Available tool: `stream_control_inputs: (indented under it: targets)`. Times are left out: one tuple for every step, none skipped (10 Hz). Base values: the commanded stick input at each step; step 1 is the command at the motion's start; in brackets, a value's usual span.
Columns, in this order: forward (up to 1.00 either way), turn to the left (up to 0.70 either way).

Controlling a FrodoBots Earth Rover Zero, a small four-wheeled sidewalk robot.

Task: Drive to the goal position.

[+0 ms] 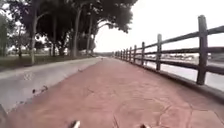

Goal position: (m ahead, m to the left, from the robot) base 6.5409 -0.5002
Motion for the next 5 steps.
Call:
stream_control_inputs:
  targets:
    - [0.70,0.00]
    - [0.70,0.00]
    - [0.70,0.00]
    - [0.70,0.00]
    - [0.70,0.00]
